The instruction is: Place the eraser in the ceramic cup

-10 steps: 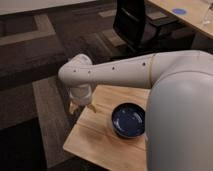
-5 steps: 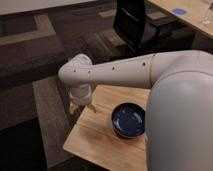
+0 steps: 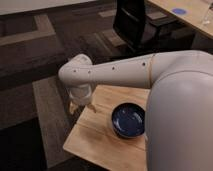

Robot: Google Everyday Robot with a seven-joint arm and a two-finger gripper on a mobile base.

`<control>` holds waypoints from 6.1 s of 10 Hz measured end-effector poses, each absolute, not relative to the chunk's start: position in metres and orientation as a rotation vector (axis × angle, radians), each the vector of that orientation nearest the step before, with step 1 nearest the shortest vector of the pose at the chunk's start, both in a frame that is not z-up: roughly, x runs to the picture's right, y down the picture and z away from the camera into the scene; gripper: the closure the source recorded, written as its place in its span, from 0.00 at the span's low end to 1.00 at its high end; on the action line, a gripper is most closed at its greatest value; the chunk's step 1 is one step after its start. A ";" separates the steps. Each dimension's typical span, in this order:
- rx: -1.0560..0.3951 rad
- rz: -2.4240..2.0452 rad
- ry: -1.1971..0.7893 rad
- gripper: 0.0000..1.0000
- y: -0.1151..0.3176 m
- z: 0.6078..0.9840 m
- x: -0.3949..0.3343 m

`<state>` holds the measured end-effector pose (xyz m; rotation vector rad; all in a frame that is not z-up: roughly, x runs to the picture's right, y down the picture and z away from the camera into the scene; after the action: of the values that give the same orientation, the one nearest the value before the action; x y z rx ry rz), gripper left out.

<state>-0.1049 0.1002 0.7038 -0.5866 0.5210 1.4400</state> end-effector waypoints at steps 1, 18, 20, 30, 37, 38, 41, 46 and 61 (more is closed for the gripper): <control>-0.587 1.440 0.521 0.35 0.100 0.704 -0.105; -0.587 1.440 0.521 0.35 0.100 0.704 -0.105; -0.587 1.439 0.521 0.35 0.100 0.704 -0.105; -0.602 0.980 0.282 0.35 0.108 0.669 0.021; -0.549 0.918 0.343 0.35 0.103 0.663 0.093; -0.552 0.924 0.345 0.35 0.104 0.659 0.116; -0.647 0.852 0.392 0.35 0.127 0.622 0.185; -0.653 0.842 0.406 0.35 0.130 0.619 0.193; -0.602 0.804 0.389 0.35 0.224 0.616 0.305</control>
<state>0.3052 0.2243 0.6161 -0.6025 0.3893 0.8039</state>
